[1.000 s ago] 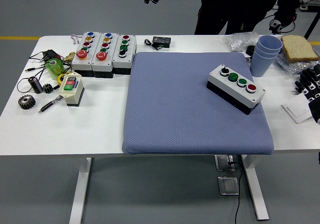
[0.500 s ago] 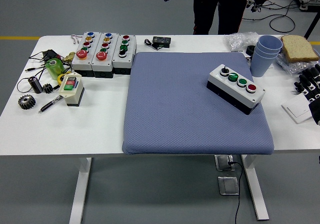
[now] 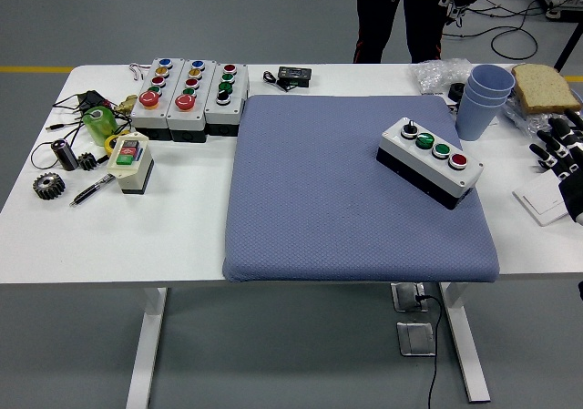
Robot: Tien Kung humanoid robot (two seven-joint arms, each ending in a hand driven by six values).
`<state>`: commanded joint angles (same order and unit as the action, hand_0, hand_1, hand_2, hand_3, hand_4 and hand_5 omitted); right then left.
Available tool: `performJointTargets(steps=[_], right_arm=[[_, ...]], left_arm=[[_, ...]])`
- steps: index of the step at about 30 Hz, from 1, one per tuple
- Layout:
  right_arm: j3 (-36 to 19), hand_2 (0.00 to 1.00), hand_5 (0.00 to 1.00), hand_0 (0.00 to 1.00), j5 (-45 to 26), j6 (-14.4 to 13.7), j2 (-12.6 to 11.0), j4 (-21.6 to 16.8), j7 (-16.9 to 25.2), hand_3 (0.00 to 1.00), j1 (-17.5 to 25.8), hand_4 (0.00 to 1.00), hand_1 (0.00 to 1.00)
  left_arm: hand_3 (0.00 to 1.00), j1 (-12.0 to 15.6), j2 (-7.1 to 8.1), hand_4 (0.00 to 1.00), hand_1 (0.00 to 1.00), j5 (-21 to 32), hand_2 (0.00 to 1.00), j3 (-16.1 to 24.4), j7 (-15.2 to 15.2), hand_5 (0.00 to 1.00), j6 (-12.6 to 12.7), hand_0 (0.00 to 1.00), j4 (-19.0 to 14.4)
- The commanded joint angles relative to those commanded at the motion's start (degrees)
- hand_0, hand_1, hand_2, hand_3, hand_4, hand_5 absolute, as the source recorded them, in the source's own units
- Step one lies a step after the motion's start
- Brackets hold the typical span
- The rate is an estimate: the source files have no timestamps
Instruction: Pick up the button,place it on the desk,press the button,press the button
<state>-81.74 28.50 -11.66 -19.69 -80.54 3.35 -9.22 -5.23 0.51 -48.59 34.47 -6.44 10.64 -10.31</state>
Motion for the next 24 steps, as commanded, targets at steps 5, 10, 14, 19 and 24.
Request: performJointTargets(steps=[5,10,14,19,24], right_arm=[[-0.5,0.752,0.22,0.713,1.6,-0.2,0.2,-0.4,-0.1,0.801,0.3,0.914,0.675],[-0.8,0.755,0.211,0.713,1.9,-0.3,0.2,-0.6,-0.3,0.802,0.3,0.909,0.675],[-1.2,0.755,0.203,0.713,2.3,-0.7,0.2,-0.7,-0.8,0.801,0.4,0.899,0.673],[-1.4,0.756,0.191,0.71,3.2,-1.0,0.2,-0.8,-1.3,0.8,0.6,0.892,0.673],[-1.6,0.756,0.191,0.71,3.3,-0.8,0.2,-0.9,-1.3,0.8,0.6,0.892,0.673]], left_arm=[[0.602,-0.1,-0.04,0.343,0.665,-0.1,0.684,-0.1,-0.1,0.647,0.0,0.63,0.0],[0.602,-0.1,-0.09,0.343,0.665,-0.5,0.684,0.3,-0.2,0.648,0.0,0.63,0.0],[0.601,-0.1,-0.1,0.343,0.665,-0.8,0.684,0.4,-0.2,0.647,0.0,0.63,0.0],[0.601,-0.1,-0.14,0.342,0.665,-0.7,0.684,0.4,-0.2,0.648,0.0,0.629,0.0],[0.601,-0.1,-0.19,0.342,0.665,-0.9,0.684,0.4,-0.2,0.648,0.0,0.629,0.0]])
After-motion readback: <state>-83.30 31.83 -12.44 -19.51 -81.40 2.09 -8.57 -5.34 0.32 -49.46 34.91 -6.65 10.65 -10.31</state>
